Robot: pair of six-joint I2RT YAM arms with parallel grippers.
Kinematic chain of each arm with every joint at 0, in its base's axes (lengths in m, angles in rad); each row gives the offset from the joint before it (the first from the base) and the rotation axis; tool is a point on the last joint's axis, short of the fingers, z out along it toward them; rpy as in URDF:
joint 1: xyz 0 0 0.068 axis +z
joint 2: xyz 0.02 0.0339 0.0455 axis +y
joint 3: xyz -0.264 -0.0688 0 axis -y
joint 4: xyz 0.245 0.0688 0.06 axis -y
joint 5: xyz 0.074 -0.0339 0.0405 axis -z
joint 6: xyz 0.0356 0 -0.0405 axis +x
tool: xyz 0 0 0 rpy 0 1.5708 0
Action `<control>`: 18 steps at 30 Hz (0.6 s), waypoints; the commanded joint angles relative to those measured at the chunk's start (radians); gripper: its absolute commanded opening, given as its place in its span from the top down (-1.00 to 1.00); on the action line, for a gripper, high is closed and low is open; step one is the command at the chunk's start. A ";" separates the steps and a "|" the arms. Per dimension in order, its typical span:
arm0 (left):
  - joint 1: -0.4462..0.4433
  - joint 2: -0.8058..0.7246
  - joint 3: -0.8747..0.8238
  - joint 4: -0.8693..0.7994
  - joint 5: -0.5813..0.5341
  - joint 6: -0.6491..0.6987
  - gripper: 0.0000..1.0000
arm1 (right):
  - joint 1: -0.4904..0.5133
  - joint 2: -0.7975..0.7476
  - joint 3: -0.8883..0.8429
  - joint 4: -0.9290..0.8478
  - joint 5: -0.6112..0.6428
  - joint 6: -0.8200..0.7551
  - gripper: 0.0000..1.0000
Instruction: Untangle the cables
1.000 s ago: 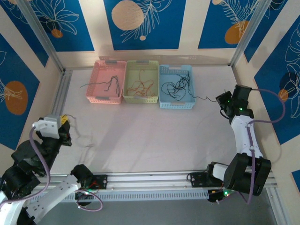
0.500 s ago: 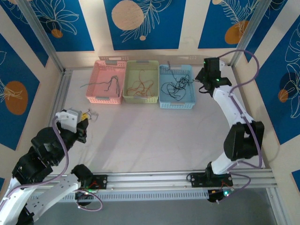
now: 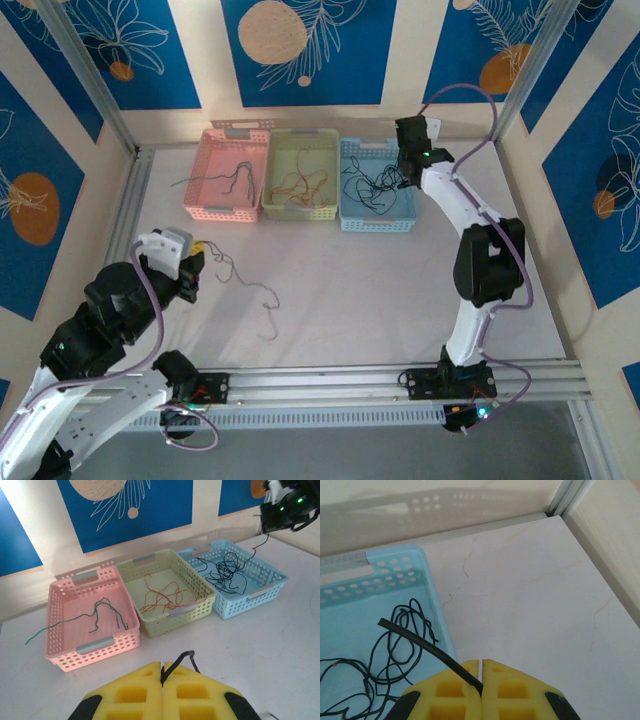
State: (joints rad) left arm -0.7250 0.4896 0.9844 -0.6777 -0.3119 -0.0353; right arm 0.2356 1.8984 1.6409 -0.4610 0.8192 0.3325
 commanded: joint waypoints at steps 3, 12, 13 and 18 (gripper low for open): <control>-0.005 0.007 -0.017 0.044 0.033 -0.019 1.00 | 0.037 0.112 0.119 -0.030 -0.006 -0.025 1.00; -0.005 0.047 -0.048 0.095 0.096 -0.056 1.00 | 0.096 0.372 0.348 -0.178 -0.157 -0.013 1.00; -0.004 0.049 -0.051 0.100 0.102 -0.060 1.00 | 0.099 0.392 0.366 -0.192 -0.172 -0.012 1.00; -0.005 0.063 -0.064 0.121 0.126 -0.075 1.00 | 0.122 0.450 0.397 -0.225 -0.250 -0.020 1.00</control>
State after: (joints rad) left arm -0.7250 0.5510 0.9276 -0.6041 -0.2203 -0.0853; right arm 0.3370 2.3180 2.0018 -0.6250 0.6651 0.3138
